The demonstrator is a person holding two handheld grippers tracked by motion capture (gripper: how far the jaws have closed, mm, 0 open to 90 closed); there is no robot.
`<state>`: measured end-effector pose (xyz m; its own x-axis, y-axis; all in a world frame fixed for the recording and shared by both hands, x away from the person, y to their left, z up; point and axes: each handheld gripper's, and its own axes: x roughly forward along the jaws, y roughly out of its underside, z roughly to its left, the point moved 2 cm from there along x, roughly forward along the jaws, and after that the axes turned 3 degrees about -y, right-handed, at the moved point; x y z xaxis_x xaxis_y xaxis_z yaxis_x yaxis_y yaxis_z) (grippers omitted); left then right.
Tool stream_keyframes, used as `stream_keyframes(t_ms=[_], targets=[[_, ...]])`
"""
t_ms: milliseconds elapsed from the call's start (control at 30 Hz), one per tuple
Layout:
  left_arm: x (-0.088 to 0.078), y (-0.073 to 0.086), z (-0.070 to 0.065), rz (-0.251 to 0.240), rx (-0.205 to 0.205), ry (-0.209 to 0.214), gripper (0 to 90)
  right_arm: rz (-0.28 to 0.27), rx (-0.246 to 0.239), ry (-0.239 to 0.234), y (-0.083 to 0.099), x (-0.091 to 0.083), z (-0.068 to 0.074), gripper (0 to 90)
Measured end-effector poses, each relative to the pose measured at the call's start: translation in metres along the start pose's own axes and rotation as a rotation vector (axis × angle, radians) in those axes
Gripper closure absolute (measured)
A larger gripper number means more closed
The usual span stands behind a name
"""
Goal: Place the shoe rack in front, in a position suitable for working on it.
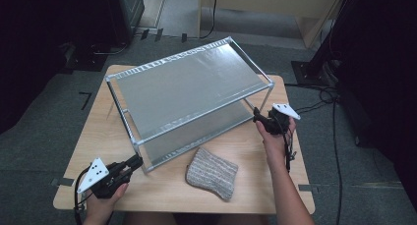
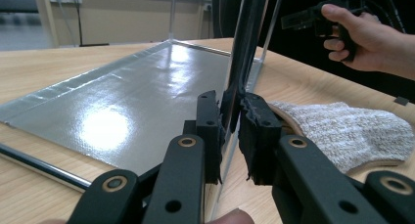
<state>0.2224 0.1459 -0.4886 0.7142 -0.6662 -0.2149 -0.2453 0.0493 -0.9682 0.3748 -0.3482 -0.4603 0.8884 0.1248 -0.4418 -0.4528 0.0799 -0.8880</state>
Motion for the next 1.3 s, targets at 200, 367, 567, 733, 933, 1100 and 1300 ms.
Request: stream_keyframes(t_ms=[200,367,567,733,933,1100,1300], targets=[[-0.004,0.001,0.005,-0.005,-0.008,-0.006,79.3,0.034,-0.01,0.027,-0.006,0.025,-0.005,39.6],[-0.006,0.001,0.007,-0.005,-0.005,-0.006,79.3,-0.015,-0.012,0.064,-0.013,0.032,-0.006,76.4],[-0.007,0.003,0.011,-0.006,-0.028,0.034,78.8,-0.042,-0.047,0.059,-0.007,0.022,-0.008,82.1],[-0.009,0.004,0.009,0.003,-0.034,0.08,78.9,-0.059,-0.05,0.039,0.005,0.0,-0.018,82.0],[-0.01,0.005,0.002,0.009,-0.018,0.118,79.0,-0.066,-0.055,0.043,0.019,-0.03,-0.03,82.1],[-0.012,0.006,-0.006,0.021,0.0,0.159,79.0,-0.05,-0.037,0.0,0.027,-0.048,-0.04,62.1],[-0.015,0.006,-0.01,0.018,-0.005,0.159,75.0,-0.057,-0.103,-0.155,0.067,-0.108,-0.014,38.7]])
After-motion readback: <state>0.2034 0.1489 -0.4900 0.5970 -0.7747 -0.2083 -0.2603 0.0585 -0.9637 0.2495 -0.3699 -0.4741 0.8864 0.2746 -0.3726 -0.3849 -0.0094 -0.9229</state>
